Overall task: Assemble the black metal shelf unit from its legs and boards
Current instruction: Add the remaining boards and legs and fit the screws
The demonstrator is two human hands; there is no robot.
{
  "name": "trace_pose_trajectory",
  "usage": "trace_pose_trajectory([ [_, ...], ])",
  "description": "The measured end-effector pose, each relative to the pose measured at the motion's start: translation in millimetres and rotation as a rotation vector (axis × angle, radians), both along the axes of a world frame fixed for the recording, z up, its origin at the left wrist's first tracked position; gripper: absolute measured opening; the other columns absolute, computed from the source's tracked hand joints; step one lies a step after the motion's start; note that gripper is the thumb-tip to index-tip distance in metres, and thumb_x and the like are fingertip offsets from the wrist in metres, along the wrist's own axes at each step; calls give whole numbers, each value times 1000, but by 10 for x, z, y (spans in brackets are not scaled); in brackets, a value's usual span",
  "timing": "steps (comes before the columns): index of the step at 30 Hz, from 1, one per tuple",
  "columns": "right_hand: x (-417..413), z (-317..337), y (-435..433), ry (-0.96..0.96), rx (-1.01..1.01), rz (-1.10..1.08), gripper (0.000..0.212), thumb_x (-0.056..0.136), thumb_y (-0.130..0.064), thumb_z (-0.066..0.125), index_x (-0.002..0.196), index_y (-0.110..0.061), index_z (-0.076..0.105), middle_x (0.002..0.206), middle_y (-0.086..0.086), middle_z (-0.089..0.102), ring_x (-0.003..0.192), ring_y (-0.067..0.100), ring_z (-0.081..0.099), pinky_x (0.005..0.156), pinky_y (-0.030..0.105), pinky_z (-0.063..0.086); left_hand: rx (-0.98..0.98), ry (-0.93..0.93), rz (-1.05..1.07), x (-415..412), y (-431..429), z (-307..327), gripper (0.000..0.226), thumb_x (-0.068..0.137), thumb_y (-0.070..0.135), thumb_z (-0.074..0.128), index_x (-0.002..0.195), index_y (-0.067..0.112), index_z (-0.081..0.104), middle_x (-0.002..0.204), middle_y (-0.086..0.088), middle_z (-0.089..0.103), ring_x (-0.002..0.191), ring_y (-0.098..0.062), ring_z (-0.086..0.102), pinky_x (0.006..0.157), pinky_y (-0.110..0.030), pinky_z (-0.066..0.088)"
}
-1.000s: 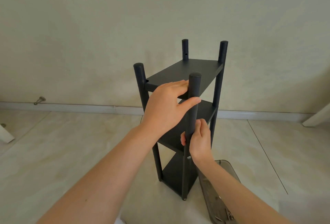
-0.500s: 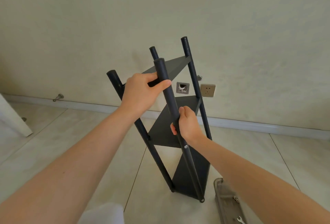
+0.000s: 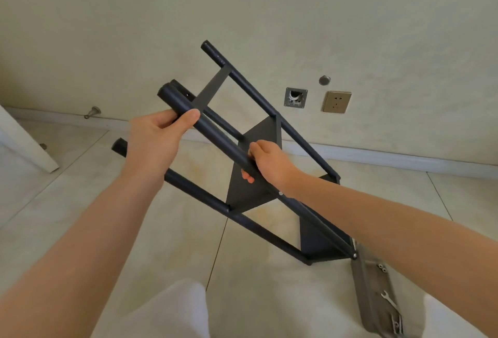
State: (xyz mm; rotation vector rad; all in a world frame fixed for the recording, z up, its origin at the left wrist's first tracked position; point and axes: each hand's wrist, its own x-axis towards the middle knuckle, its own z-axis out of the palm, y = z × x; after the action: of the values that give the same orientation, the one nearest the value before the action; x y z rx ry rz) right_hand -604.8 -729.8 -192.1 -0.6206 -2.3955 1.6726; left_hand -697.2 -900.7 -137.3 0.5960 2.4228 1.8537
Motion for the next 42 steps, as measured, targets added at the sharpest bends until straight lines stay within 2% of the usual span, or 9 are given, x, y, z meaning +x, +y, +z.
trace_pose_trajectory([
  [3, -69, -139, -95, -31, 15, 55, 30, 107, -19, 26, 83, -11, 41, 63, 5, 65, 52, 14, 57, 64, 21, 50, 14, -82, 38, -66, -215, -232, 11, 87, 47, 72, 79, 39, 74, 78, 19, 74, 80, 2, 67, 76, -20, 40],
  [8, -186, -448, -225, -73, 145, 162, 29, 107, -19, 27, 84, -14, 44, 58, -2, 65, 50, 4, 61, 55, 4, 43, 64, -221, 109, -78, -540, -674, 14, 86, 44, 72, 79, 33, 76, 76, 10, 75, 88, -14, 68, 86, -33, 45],
  [13, -197, -791, -266, -50, 233, 287, 31, 107, -17, 29, 86, -4, 48, 65, 12, 65, 55, 12, 63, 68, 26, 55, 106, -348, 140, -8, -752, -1109, 14, 79, 46, 73, 84, 33, 76, 79, 17, 75, 77, 7, 66, 73, -17, 34],
  [15, -183, -947, -260, -54, 261, 346, 29, 106, -16, 33, 86, -5, 50, 70, 11, 63, 57, 9, 63, 71, 29, 57, 125, -402, 146, 36, -819, -1310, 29, 71, 52, 70, 91, 31, 76, 82, 16, 76, 83, 4, 66, 72, -15, 34],
  [21, -153, -1461, -193, -146, 281, 401, 29, 107, -23, 30, 82, -26, 44, 66, -7, 60, 57, 1, 60, 64, 10, 48, 160, -593, 175, 161, -886, -1950, 50, 70, 46, 70, 112, 20, 77, 91, 10, 78, 105, -8, 61, 93, -29, 34],
  [25, -112, -1731, -98, -198, 335, 406, 28, 107, -26, 29, 83, -29, 43, 70, -8, 59, 63, 3, 61, 63, 9, 49, 139, -697, 175, 204, -875, -2281, 32, 79, 34, 73, 107, 18, 78, 94, 8, 79, 90, -2, 69, 77, -18, 37],
  [29, -39, -1975, -54, -196, 307, 412, 28, 106, -30, 31, 83, -25, 45, 68, -6, 58, 67, 15, 62, 66, 22, 54, 126, -801, 154, 281, -943, -2598, 16, 88, 19, 70, 101, 18, 79, 106, 13, 76, 91, 6, 69, 80, -17, 39],
  [33, 40, -2176, -71, -197, 277, 438, 29, 106, -30, 31, 80, -24, 45, 67, -2, 52, 63, 19, 52, 64, 34, 49, 135, -866, 142, 394, -1041, -2835, 37, 74, 29, 74, 108, 14, 77, 108, 6, 77, 98, -2, 70, 87, -19, 41],
  [42, 120, -2335, -48, -241, 241, 507, 32, 103, -36, 29, 80, -19, 43, 69, 6, 51, 57, 14, 47, 58, 29, 43, 111, -867, 151, 492, -1158, -3168, 62, 57, 44, 81, 111, 13, 76, 108, -3, 77, 104, -12, 71, 94, -28, 45],
])
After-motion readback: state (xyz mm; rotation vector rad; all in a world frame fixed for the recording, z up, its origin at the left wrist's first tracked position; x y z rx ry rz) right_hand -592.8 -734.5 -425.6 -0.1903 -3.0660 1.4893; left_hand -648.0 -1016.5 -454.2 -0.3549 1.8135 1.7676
